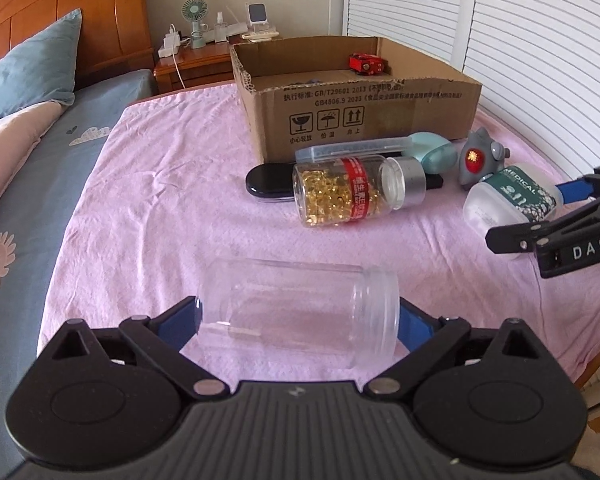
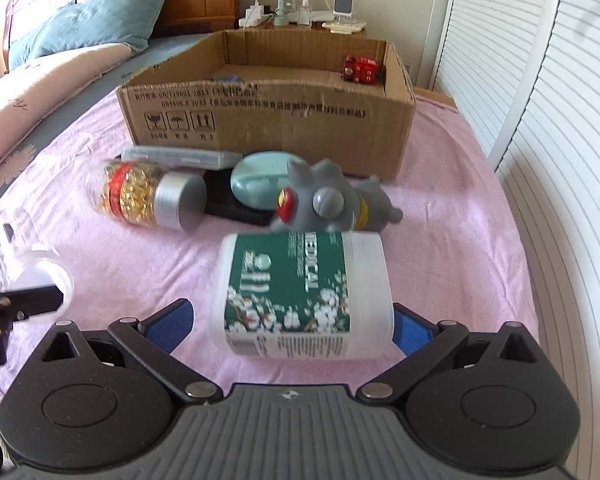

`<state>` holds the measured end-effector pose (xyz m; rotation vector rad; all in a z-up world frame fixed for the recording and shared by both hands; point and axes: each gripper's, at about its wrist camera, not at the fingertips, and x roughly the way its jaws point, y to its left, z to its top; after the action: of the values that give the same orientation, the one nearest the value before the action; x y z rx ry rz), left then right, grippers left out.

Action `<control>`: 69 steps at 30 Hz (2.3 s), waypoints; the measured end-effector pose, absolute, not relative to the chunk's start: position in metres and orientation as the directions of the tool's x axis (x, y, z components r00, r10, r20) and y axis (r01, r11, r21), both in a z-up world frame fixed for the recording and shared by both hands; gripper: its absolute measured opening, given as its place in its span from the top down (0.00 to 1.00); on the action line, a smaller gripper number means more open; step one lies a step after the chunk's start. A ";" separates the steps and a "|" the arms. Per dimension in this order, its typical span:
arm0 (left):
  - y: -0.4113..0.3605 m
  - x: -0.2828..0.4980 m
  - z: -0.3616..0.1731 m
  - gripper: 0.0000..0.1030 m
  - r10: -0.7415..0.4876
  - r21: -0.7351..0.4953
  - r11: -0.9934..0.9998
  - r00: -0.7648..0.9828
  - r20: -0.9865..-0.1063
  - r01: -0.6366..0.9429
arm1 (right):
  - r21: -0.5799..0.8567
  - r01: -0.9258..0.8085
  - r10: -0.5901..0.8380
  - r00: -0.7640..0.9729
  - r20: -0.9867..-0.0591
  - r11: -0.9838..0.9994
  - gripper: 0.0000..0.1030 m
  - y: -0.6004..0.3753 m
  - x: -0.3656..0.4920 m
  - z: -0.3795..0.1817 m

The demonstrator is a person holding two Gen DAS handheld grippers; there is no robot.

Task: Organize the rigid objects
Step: 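Close the left gripper on the clear jar while the right grasps the white bottle, then lower the jar and white bottle into the box and open both grippers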

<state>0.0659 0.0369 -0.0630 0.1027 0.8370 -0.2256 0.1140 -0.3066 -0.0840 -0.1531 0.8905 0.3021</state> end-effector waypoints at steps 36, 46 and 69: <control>0.041 0.090 -0.030 0.10 -0.217 -0.042 0.954 0.588 -0.779 0.296 | -0.035 -0.416 0.199 0.505 -0.840 0.909 0.16 -0.305 0.132 -0.048; 0.046 0.110 -0.005 0.10 -0.237 -0.054 0.951 0.604 -0.761 0.305 | -0.056 -0.456 0.243 0.569 -0.786 0.888 0.16 -0.300 0.146 -0.004; -0.016 0.312 0.039 0.10 -0.224 0.024 0.940 0.669 -0.709 0.340 | -0.008 -0.418 0.282 0.627 -0.726 0.908 0.16 -0.303 0.290 0.021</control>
<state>0.3120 -0.0158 0.0393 0.1590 0.7756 -0.3192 0.2902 -0.3028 0.0214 -0.1825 0.7976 0.4037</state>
